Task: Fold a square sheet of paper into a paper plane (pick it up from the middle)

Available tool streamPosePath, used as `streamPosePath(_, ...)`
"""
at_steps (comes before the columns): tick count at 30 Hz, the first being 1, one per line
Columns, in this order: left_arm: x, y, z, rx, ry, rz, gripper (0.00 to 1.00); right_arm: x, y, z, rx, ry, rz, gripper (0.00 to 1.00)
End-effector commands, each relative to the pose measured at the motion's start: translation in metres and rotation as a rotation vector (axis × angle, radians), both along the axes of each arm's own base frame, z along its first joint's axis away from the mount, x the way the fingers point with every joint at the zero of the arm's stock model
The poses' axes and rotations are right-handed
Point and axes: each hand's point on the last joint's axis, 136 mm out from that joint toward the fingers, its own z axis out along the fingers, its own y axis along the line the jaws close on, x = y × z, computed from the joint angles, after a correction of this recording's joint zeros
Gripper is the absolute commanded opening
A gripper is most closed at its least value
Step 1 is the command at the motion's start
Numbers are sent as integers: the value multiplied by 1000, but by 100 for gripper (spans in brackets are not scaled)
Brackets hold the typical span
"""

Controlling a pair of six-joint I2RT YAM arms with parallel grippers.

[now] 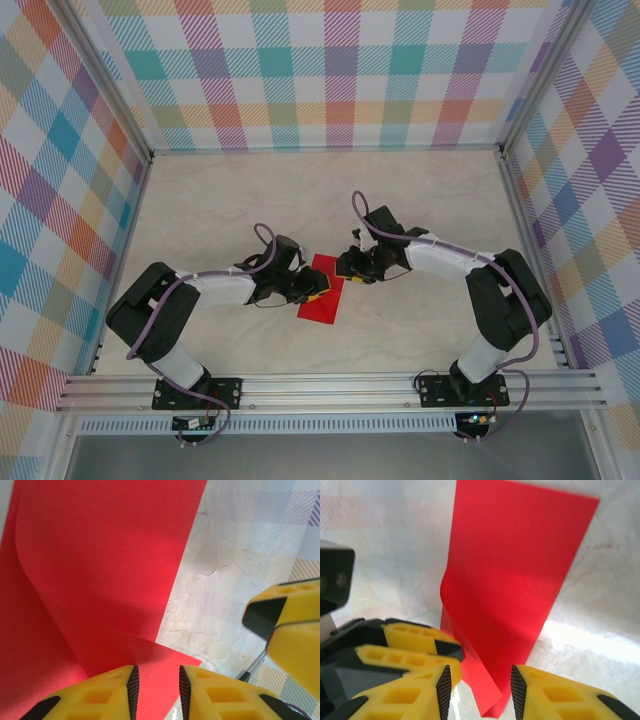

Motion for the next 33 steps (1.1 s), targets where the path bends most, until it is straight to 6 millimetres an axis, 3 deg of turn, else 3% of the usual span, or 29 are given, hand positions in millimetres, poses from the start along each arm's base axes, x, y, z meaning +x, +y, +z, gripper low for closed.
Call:
streamPosePath(1, 0, 1, -4, 28, -9, -6, 28, -15, 2, -4, 49, 47, 33, 40)
streamPosePath(18, -1, 2, -5, 33, -6, -2, 25, -29, 19, -19, 114, 120, 101, 33)
streamPosePath(26, 0, -2, 2, 10, -11, -8, 24, -26, 15, -26, 77, 110, 95, 12)
streamPosePath(33, 1, -14, 22, -81, -32, -32, 25, -21, 11, -37, 24, 99, 90, 9)
